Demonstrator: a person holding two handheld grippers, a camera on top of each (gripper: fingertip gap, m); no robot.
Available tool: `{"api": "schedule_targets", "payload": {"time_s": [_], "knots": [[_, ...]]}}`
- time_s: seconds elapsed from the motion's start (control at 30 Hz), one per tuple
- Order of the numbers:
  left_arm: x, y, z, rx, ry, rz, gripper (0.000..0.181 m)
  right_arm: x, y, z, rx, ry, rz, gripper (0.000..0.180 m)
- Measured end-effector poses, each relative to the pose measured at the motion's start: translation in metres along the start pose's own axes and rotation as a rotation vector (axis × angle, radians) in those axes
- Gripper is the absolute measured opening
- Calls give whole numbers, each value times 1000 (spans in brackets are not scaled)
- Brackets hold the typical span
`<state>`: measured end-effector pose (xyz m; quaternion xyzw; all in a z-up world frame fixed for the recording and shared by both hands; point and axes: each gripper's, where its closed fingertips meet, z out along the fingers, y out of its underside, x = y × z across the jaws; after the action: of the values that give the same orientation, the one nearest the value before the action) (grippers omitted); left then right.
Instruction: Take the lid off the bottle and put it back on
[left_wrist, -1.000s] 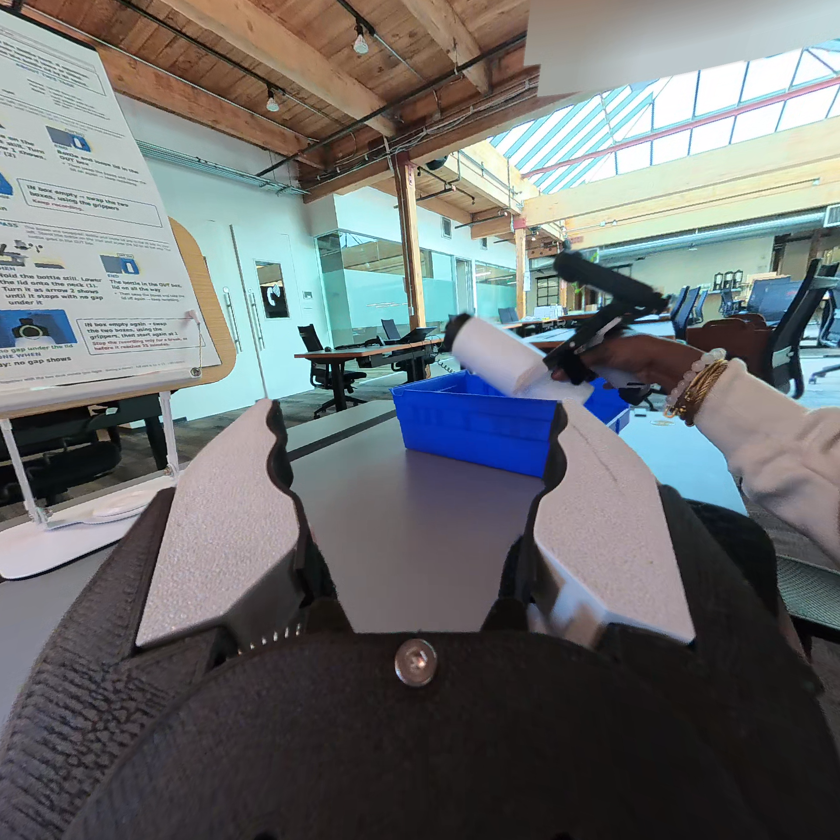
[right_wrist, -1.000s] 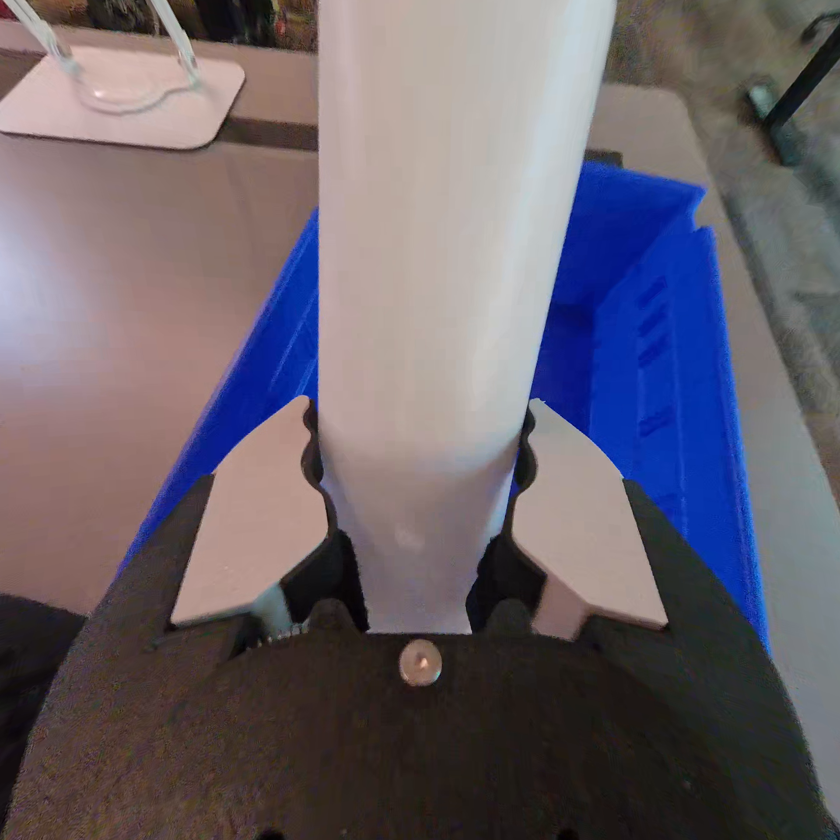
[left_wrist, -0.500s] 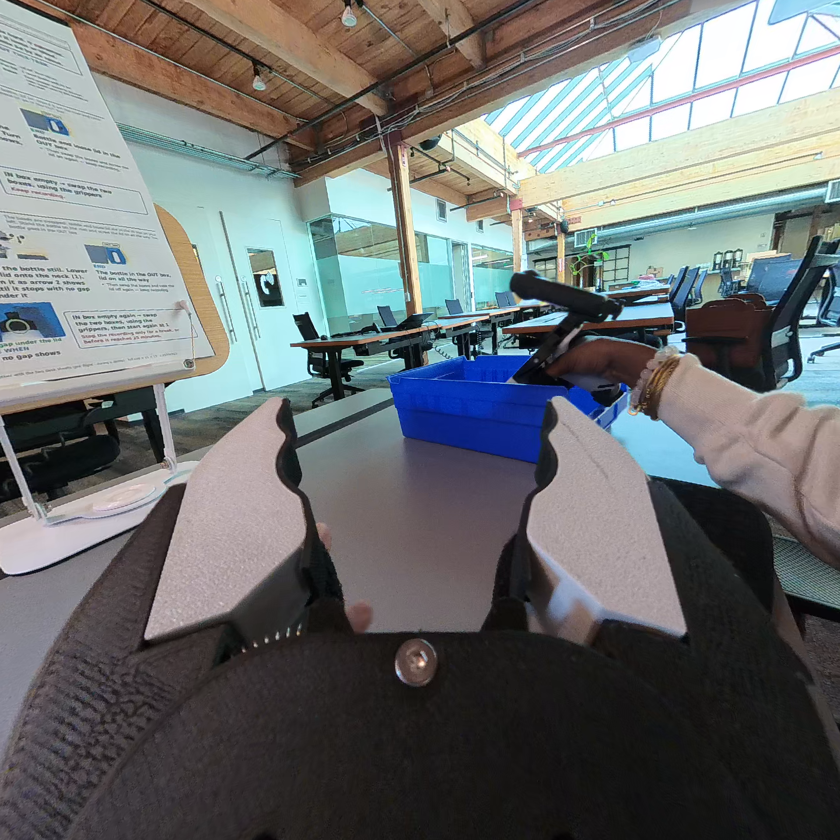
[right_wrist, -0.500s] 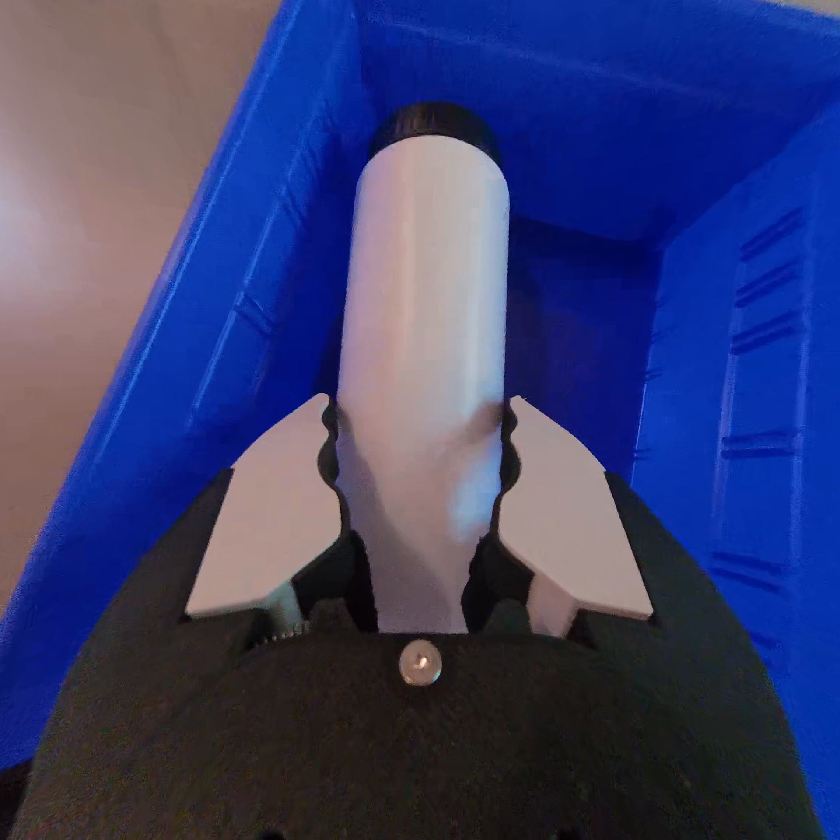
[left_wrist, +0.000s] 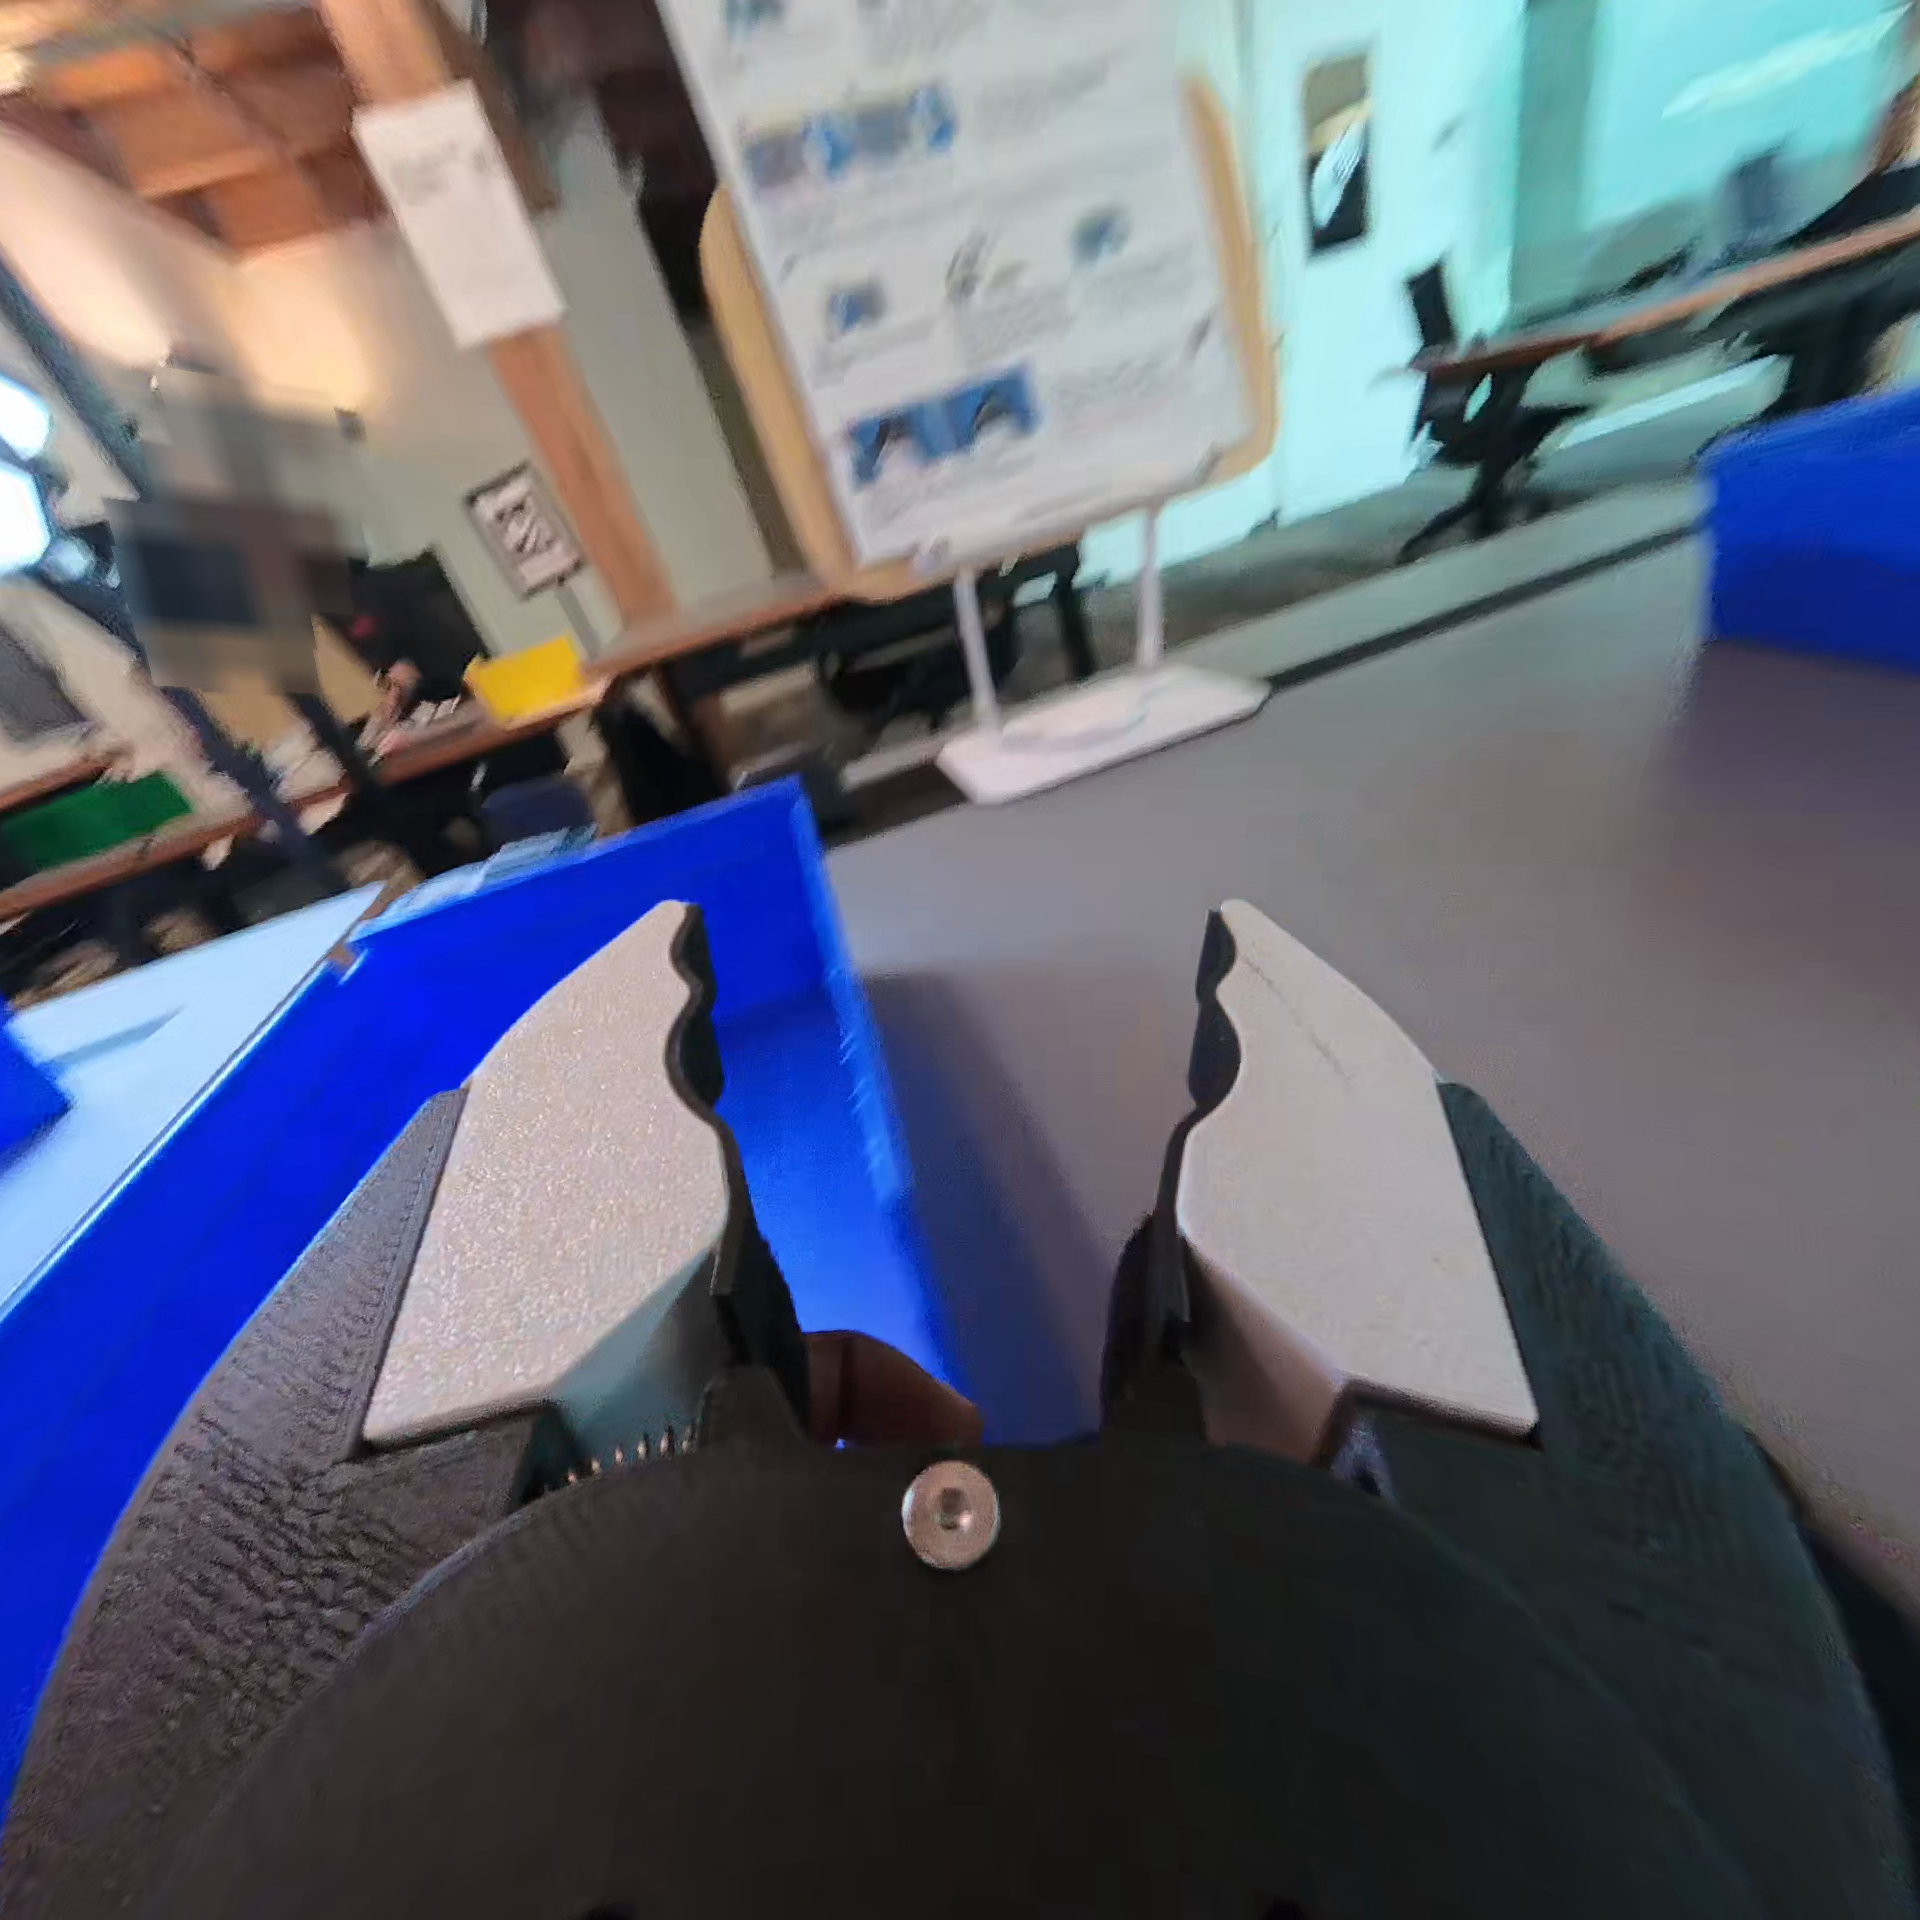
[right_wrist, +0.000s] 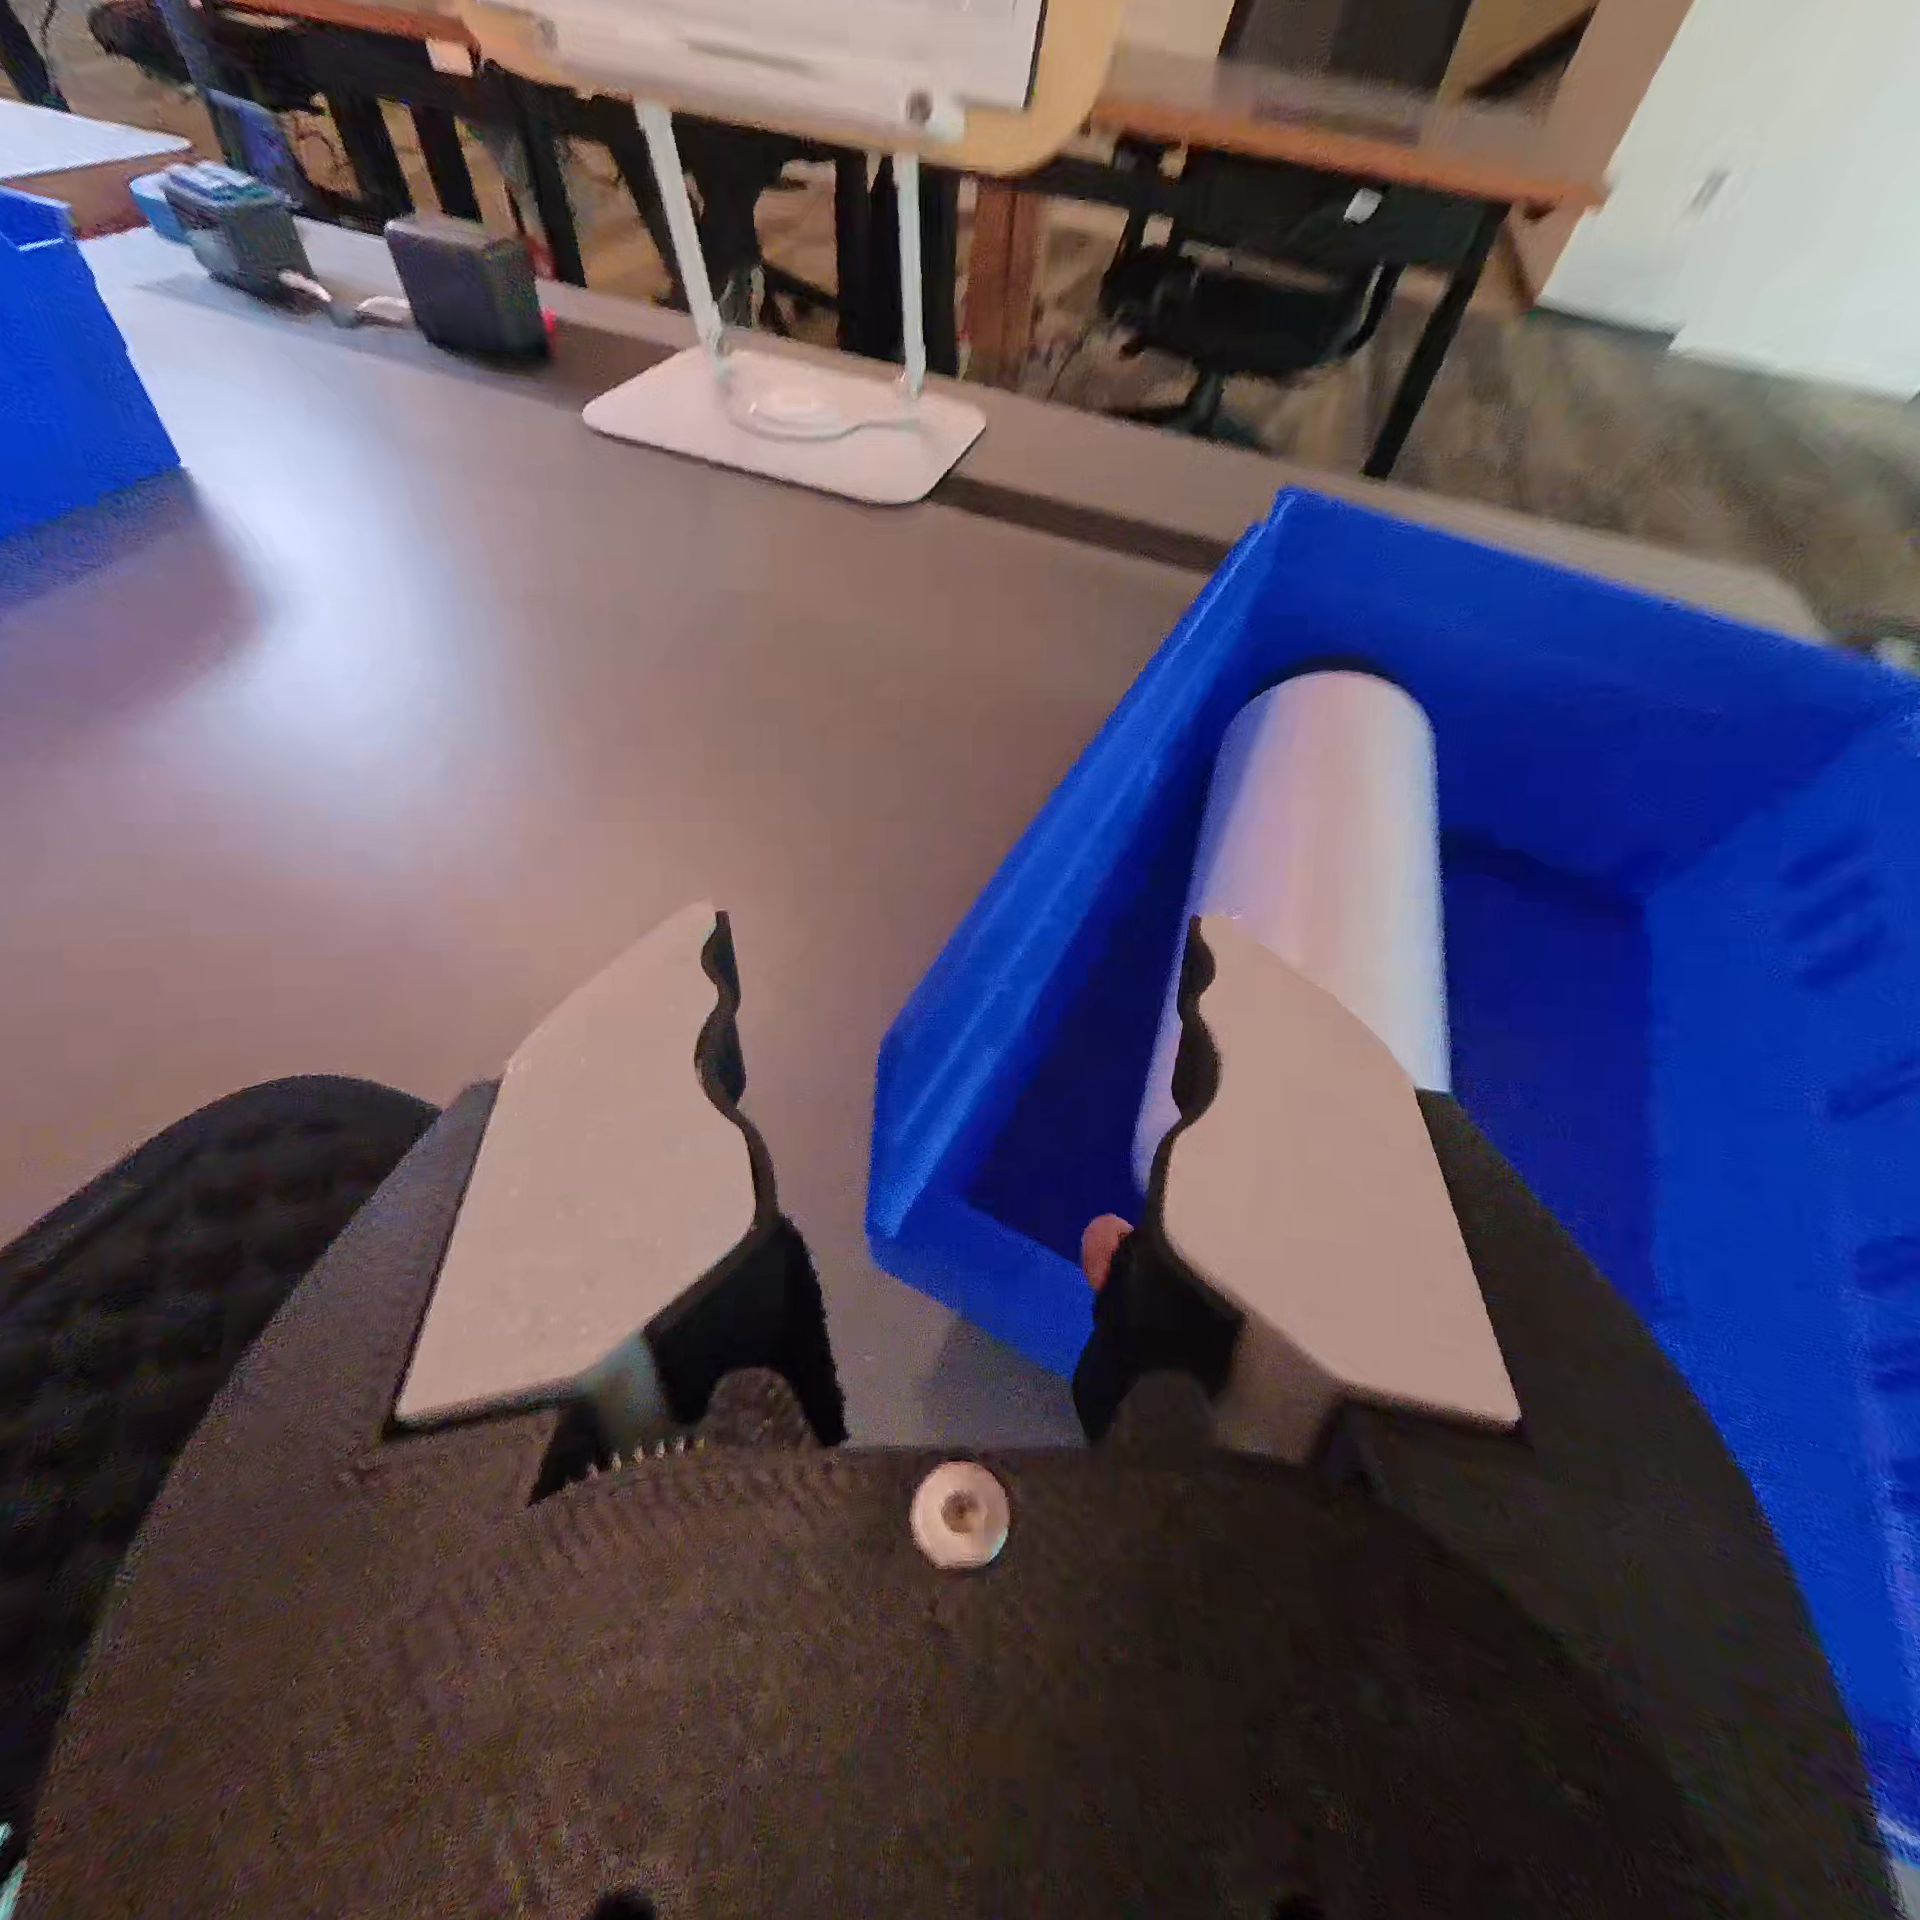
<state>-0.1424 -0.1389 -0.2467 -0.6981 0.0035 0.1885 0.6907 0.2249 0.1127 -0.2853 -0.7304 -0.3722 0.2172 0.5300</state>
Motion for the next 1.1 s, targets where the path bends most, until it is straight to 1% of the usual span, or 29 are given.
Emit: {"api": "schedule_targets", "payload": {"time_s": [0.03,0.07,0.13,0.17,0.2,0.27,0.33,0.43,0.53,0.73,0.87,1.1], "knots": [[-12,16,-2,-66,-25,10,89,-8,8,9,-60,-37,33,83],[-20,30,-4,-123,-31,9,88,-13,18,17,-125,-52,47,78],[-21,49,-5,-174,-9,-24,84,-10,36,29,-231,11,4,48],[-20,54,-3,-167,-10,-38,82,-4,38,33,-242,86,-64,33],[-19,56,-2,-161,-26,-26,75,-2,37,35,-248,132,-146,24],[-25,56,0,-152,-115,76,72,-6,35,38,-285,179,-245,22],[-24,54,3,-117,-170,190,61,-15,32,44,-304,196,-289,22],[-18,61,8,-162,-200,328,60,-37,25,55,-296,174,-305,23],[-16,61,9,-158,-222,395,60,-68,18,67,-278,115,-332,24],[-26,48,2,-61,-265,307,57,-144,2,89,-196,-63,-304,26],[-31,38,-4,11,-296,272,56,-198,-6,103,-168,-176,-379,30],[-39,27,-12,104,-331,198,54,-279,-22,133,-149,-285,-539,35]]}}
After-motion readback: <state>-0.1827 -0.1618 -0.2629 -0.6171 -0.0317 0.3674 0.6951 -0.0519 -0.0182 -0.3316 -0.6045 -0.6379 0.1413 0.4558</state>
